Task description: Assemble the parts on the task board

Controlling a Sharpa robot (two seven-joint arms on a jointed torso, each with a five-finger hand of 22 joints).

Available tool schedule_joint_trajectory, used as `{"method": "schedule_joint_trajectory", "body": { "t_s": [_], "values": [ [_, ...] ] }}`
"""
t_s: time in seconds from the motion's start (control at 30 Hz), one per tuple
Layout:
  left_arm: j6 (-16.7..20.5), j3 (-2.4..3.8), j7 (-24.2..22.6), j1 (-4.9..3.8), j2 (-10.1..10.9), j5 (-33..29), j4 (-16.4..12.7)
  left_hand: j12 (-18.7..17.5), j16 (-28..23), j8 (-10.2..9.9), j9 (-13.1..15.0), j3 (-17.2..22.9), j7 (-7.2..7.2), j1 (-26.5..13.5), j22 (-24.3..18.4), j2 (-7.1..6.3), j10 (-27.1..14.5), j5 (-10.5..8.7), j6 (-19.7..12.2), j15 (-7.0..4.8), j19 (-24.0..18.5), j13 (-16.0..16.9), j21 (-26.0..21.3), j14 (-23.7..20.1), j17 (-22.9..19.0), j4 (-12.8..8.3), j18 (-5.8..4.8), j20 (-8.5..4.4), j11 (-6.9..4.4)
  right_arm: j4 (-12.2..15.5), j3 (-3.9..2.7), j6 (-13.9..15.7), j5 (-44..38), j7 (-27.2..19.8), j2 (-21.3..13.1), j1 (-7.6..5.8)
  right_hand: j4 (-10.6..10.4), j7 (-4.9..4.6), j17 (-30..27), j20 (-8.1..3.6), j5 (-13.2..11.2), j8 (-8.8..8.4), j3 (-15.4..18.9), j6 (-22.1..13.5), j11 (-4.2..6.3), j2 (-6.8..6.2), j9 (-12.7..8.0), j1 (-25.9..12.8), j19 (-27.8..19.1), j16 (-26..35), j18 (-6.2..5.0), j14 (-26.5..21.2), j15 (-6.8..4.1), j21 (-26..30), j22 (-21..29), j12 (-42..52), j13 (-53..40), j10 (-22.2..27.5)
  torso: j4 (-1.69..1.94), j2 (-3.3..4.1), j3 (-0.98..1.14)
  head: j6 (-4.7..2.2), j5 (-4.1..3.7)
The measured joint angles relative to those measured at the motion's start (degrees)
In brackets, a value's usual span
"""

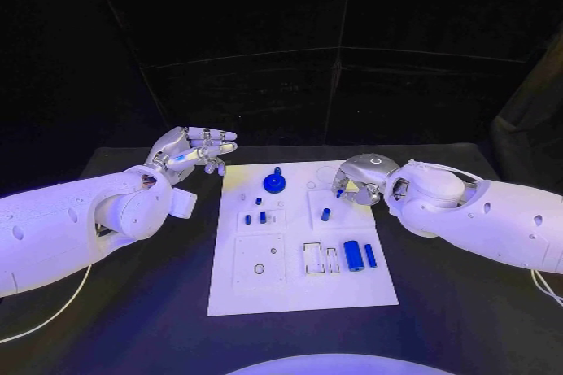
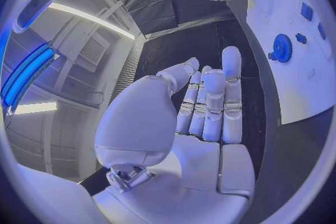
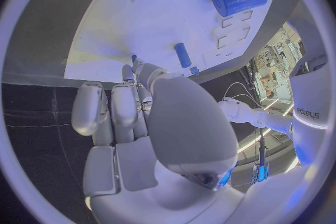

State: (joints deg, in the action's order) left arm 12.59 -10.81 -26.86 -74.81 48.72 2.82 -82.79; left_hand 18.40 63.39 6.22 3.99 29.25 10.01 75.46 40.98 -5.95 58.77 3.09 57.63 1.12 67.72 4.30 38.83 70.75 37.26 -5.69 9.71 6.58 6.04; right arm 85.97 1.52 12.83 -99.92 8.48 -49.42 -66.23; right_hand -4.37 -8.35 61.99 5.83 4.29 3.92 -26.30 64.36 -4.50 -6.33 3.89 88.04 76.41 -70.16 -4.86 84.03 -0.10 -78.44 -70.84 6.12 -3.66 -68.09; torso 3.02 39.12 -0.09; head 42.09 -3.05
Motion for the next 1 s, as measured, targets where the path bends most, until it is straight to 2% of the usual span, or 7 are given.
{"method": "schedule_joint_trajectory", "body": {
  "t_s": [0.33, 0.43, 0.57, 0.77, 0.9, 1.0],
  "values": [
    [0.0, 0.0, 0.0, 0.0, 0.0, 0.0, 0.6, 0.0, 0.0, 0.0, -0.1, 0.0, 0.0, 0.0, 0.0, 0.0, 0.0, 0.0, 0.0, 0.0, 0.0, 0.0, 0.0, 0.0, -0.1, 0.0, 0.0, 0.0, 0.0, 2.5, -0.04, 5.3, 1.4, -0.1, -2.0, -0.02, 1.2, 0.0, -0.3, 0.0, 0.0, 0.0, -2.1, 0.0, 0.0, -0.59, 0.0, -1.7, 0.0, -0.3, -0.01, 0.0, 0.0, 0.0, -0.1, -0.2, 0.0, 0.0, -0.01, -0.03, -0.02, -0.19, -0.21],
    [0.1, 0.0, 0.1, 0.0, 0.0, 0.0, 0.6, 0.0, 0.0, 0.0, 0.0, 0.0, 0.0, 0.0, 0.0, 0.0, 0.0, 0.0, 0.0, 0.0, 0.0, 0.0, 0.0, 0.0, -0.1, 0.0, 0.0, 0.0, 0.0, 4.4, -0.05, 6.4, 1.8, -0.1, -3.0, -0.03, 1.3, 0.0, -0.3, 0.0, 0.0, 0.0, -2.2, 0.0, -0.01, -0.47, 0.0, -1.8, 0.0, -0.3, -0.01, 0.0, 0.0, -0.1, -0.1, -0.2, 0.0, 0.0, -0.01, -0.03, -0.03, -0.14, -0.22],
    [0.1, 0.0, 0.1, 0.0, 0.0, -0.1, 0.6, 0.0, 0.0, 0.0, 0.0, 0.0, 0.0, 0.0, 0.0, 0.0, 0.0, 0.0, 0.0, 0.0, 0.0, 0.0, 0.0, 0.0, -0.1, 0.0, 0.0, 0.0, 0.0, 8.5, -0.05, 7.5, 2.4, -0.2, -3.8, -0.03, 1.5, 0.0, -0.3, 0.0, 0.0, 0.0, -2.5, 0.0, -0.01, -0.67, 0.0, -2.0, 0.0, -0.3, -0.01, 0.0, 0.0, -0.3, -0.2, -0.2, 0.0, 0.0, -0.01, -0.03, -0.04, 0.03, -0.13],
    [0.1, 0.0, 0.1, 0.0, -0.3, -0.1, 0.5, 0.0, 0.0, 0.0, 0.0, 0.0, 0.0, 0.0, 0.0, 0.0, 0.0, 0.0, 0.0, 0.0, 0.0, 0.0, 0.0, 0.0, -0.1, 0.0, 0.0, 0.0, 0.0, 13.4, -0.04, 8.1, 3.1, -0.4, -2.0, -0.01, 1.7, 0.0, -0.2, 0.2, 0.0, 0.01, -2.6, 0.0, -0.01, -0.9, 0.0, -2.3, 0.2, -0.3, -0.01, 0.0, 0.0, -0.3, -0.2, -0.2, 0.0, 0.0, 0.01, -0.01, -0.07, 0.14, 0.32],
    [0.1, 0.0, 0.1, 0.0, -0.6, -0.1, 0.4, 0.0, -0.2, 0.0, 0.0, -0.2, 0.0, 0.0, -0.1, 0.0, 0.0, 0.0, 0.0, 0.0, 0.0, 0.0, -0.2, 0.0, -0.3, -0.2, -0.01, 0.0, 0.0, 14.4, -0.02, 7.8, 3.4, -0.5, -0.1, 0.18, 1.8, 0.0, -0.2, 0.2, 0.0, 0.01, -2.8, 0.0, -0.01, -0.9, 0.0, -2.3, 0.2, -0.4, -0.01, 0.0, 0.0, -0.3, -0.2, -0.2, 0.0, 0.0, 0.08, 0.0, -0.1, 0.44, 0.7],
    [0.1, 0.0, 0.1, 0.0, -0.8, -0.1, 0.3, 0.0, -0.2, 0.0, 0.0, -0.2, 0.0, 0.0, -0.1, 0.0, 0.0, 0.0, 0.0, 0.0, 0.0, 0.0, -0.2, 0.0, -0.3, -0.2, -0.01, 0.0, 0.0, 14.6, -0.02, 7.2, 3.5, -0.5, 1.3, 1.07, 1.8, 0.0, -0.2, 0.2, 0.0, 0.01, -2.8, 0.0, -0.01, -0.9, 0.0, -2.3, 0.2, -0.5, -0.01, 0.0, 0.0, -0.3, -0.2, -0.2, 0.0, 0.0, 0.1, 0.0, -0.17, 0.66, 0.97]
  ]
}}
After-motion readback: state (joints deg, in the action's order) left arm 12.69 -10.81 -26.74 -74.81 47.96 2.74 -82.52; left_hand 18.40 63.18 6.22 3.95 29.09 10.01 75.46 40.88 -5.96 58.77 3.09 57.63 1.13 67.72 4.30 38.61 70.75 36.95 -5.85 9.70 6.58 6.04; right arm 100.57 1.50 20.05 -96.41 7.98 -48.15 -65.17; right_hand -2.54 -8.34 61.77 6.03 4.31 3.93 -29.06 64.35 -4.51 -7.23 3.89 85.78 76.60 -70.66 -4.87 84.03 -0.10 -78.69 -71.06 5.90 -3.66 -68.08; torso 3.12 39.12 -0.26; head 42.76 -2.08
